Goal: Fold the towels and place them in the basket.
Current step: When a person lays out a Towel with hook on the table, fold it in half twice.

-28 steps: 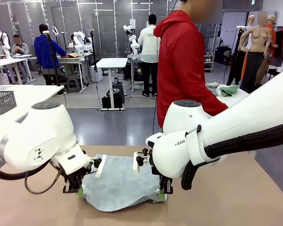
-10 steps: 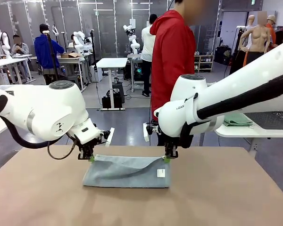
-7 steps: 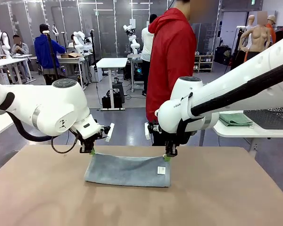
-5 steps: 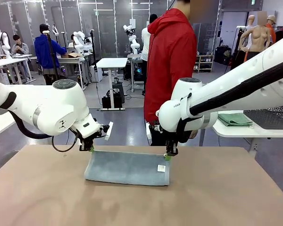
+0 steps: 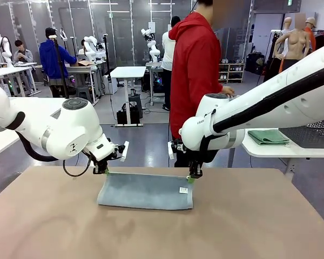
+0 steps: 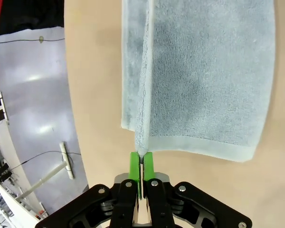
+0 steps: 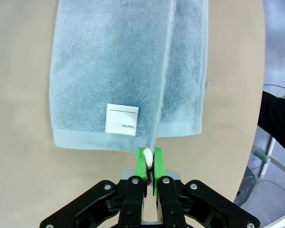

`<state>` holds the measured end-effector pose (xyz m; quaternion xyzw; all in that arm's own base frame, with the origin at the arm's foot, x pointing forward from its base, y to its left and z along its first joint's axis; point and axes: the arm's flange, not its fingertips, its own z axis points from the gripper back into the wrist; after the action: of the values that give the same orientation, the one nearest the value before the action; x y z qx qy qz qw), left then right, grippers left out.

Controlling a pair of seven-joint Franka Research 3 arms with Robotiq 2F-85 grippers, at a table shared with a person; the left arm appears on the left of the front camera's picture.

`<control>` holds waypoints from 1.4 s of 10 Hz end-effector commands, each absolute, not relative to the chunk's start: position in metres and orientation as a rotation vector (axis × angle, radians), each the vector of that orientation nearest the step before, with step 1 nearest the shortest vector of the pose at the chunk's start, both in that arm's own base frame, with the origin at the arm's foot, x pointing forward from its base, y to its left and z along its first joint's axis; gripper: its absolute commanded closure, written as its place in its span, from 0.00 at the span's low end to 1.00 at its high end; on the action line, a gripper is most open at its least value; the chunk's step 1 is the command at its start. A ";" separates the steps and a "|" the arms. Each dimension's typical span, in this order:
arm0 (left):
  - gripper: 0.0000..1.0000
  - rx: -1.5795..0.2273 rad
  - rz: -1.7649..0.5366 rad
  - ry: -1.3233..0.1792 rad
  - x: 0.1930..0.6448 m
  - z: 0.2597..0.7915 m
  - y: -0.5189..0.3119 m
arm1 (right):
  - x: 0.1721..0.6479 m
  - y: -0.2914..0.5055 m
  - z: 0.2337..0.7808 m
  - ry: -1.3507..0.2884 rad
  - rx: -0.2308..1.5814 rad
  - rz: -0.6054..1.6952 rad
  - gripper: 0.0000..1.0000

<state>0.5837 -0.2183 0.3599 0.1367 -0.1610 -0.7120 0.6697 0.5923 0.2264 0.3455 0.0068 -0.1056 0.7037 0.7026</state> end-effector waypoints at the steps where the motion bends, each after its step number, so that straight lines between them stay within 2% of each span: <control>1: 0.96 0.345 -1.570 -0.386 0.596 0.354 -0.215 | 0.604 0.222 0.341 -0.239 -0.005 1.588 0.92; 4: 0.96 0.337 -1.581 -0.398 0.605 0.345 -0.210 | 0.614 0.220 0.332 -0.266 -0.023 1.621 0.92; 5: 0.87 0.337 -1.583 -0.397 0.607 0.341 -0.208 | 0.616 0.220 0.330 -0.280 -0.030 1.635 0.92; 6: 0.76 0.346 -1.592 -0.407 0.609 0.338 -0.207 | 0.616 0.220 0.329 -0.297 -0.046 1.652 0.72; 7: 0.67 0.379 -1.607 -0.431 0.607 0.337 -0.205 | 0.614 0.220 0.329 -0.335 -0.089 1.684 0.72; 8: 0.57 0.416 -1.593 -0.488 0.606 0.338 -0.203 | 0.613 0.220 0.333 -0.365 -0.118 1.697 0.52; 9: 0.48 0.420 -1.576 -0.497 0.603 0.340 -0.201 | 0.610 0.221 0.337 -0.371 -0.105 1.677 0.69; 10: 0.37 0.364 -1.570 -0.487 0.601 0.348 -0.199 | 0.606 0.223 0.342 -0.375 -0.086 1.669 0.32; 11: 0.28 0.284 -1.554 -0.483 0.593 0.362 -0.199 | 0.598 0.226 0.353 -0.379 -0.043 1.644 0.50; 12: 0.18 0.201 -1.534 -0.431 0.584 0.383 -0.200 | 0.585 0.230 0.370 -0.377 0.023 1.585 0.12; 13: 0.09 0.079 -1.515 -0.395 0.574 0.408 -0.197 | 0.567 0.233 0.393 -0.373 0.064 1.526 0.30; 14: 0.09 -0.005 -1.512 -0.357 0.565 0.432 -0.193 | 0.544 0.234 0.421 -0.331 0.082 1.468 0.00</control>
<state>0.5703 -0.2238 0.3908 0.0447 -0.1885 -0.6878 0.6996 0.5738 0.2465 0.3911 0.0192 -0.1622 0.6969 0.6983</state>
